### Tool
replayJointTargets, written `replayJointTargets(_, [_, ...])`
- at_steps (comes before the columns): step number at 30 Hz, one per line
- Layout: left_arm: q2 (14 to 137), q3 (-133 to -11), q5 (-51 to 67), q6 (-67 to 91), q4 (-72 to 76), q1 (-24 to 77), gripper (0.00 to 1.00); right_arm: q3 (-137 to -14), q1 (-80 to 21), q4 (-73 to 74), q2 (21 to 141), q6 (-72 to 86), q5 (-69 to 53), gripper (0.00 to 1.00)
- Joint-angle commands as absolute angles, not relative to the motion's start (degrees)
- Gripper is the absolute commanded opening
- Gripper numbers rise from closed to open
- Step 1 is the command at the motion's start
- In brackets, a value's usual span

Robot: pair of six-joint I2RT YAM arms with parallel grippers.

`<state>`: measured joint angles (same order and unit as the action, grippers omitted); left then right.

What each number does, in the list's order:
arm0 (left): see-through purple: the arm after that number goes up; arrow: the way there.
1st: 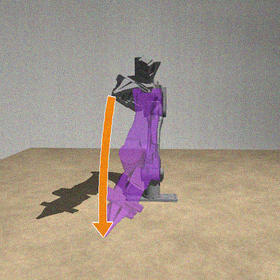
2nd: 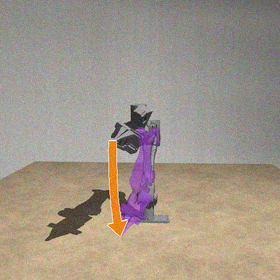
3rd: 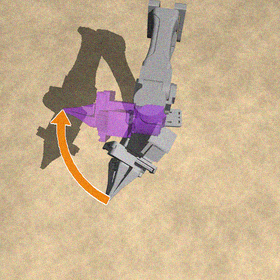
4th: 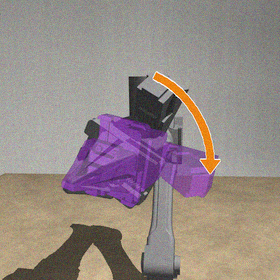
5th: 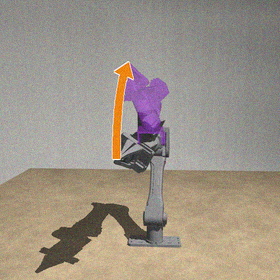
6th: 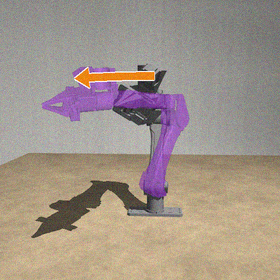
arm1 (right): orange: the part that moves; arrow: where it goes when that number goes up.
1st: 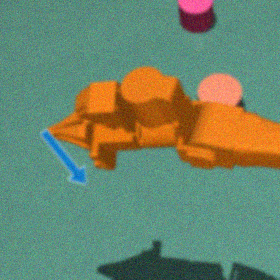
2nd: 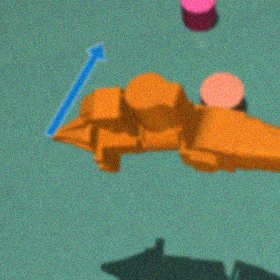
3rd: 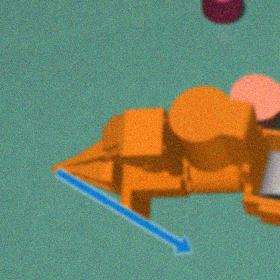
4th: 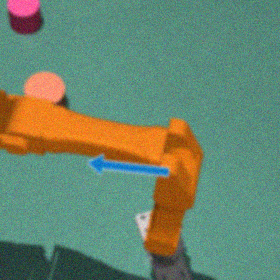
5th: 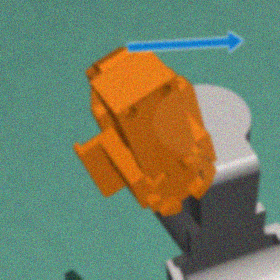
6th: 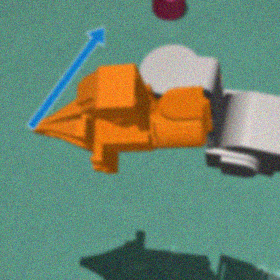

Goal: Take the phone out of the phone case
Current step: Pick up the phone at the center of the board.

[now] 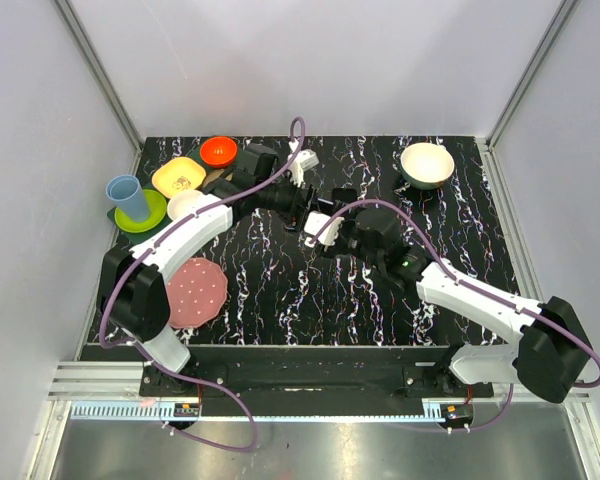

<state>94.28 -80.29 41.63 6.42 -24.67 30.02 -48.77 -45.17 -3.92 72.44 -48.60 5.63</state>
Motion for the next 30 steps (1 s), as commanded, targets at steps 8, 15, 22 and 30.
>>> replayJointTargets(8, [93.8,-82.0,40.1,6.7,-22.1,31.6,0.69,-49.7,-46.1,-12.0,72.4,-49.4,8.3,0.00])
replayJointTargets(15, [93.8,-81.9,39.6,6.5,-22.1,31.9,0.60,-49.5,-46.4,-12.4,72.6,-49.8,8.7,0.00])
replayJointTargets(22, [93.9,-82.1,38.7,6.1,-22.4,32.3,0.55,-49.4,-46.7,-12.8,72.5,-49.9,8.8,0.00])
replayJointTargets(30, [94.0,-81.9,37.6,5.6,-22.5,32.7,0.50,-49.0,-46.7,-13.2,72.5,-50.3,8.9,0.00])
